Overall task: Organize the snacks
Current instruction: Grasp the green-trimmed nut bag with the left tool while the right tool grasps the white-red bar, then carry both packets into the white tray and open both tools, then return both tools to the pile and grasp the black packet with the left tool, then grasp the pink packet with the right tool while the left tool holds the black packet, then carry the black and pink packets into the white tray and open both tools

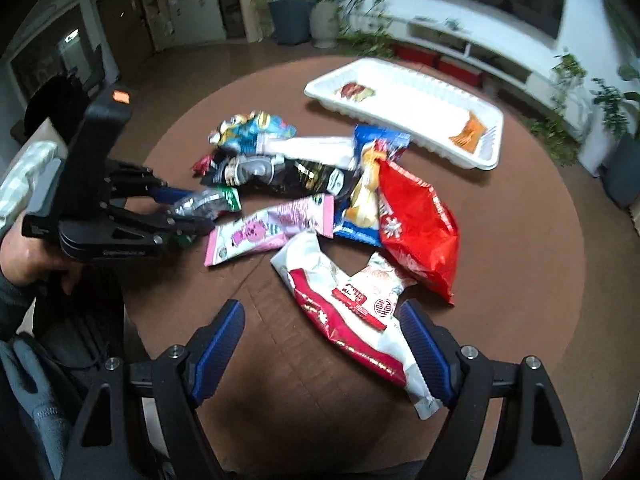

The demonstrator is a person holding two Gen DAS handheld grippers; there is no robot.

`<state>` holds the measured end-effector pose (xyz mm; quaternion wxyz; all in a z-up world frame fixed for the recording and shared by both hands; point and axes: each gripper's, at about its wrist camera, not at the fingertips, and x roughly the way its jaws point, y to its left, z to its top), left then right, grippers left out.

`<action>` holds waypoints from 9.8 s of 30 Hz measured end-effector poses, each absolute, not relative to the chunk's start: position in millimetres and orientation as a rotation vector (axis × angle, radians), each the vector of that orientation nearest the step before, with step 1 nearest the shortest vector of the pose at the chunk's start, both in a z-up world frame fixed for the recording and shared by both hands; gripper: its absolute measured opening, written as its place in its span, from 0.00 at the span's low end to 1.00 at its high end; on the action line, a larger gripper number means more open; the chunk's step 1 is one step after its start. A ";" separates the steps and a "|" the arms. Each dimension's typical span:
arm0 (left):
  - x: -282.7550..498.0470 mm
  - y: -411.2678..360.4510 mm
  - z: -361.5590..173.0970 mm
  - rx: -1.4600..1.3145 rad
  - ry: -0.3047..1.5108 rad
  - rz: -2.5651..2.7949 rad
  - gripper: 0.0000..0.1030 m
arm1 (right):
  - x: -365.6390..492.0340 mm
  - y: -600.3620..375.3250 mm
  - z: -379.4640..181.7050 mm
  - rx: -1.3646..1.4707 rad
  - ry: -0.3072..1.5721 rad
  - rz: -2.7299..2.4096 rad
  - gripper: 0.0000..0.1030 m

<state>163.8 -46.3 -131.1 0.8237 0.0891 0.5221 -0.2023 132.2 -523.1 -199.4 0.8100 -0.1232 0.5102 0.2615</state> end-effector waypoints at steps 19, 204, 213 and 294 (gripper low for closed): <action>162.2 -22.8 -130.8 0.096 1.131 -0.515 0.24 | 150.4 -519.7 -233.5 -0.362 1.253 0.561 0.43; 212.0 -122.0 -143.9 0.556 1.129 -0.725 0.32 | 101.2 -519.7 -218.7 0.470 1.029 0.282 0.71; 198.5 -113.8 -138.4 0.471 1.119 -0.712 0.29 | 107.9 -511.8 -222.2 0.440 1.052 0.280 0.71; 241.5 -9.5 -19.9 -0.082 0.873 -0.615 0.25 | 191.2 -596.2 -141.6 0.435 0.886 0.214 0.23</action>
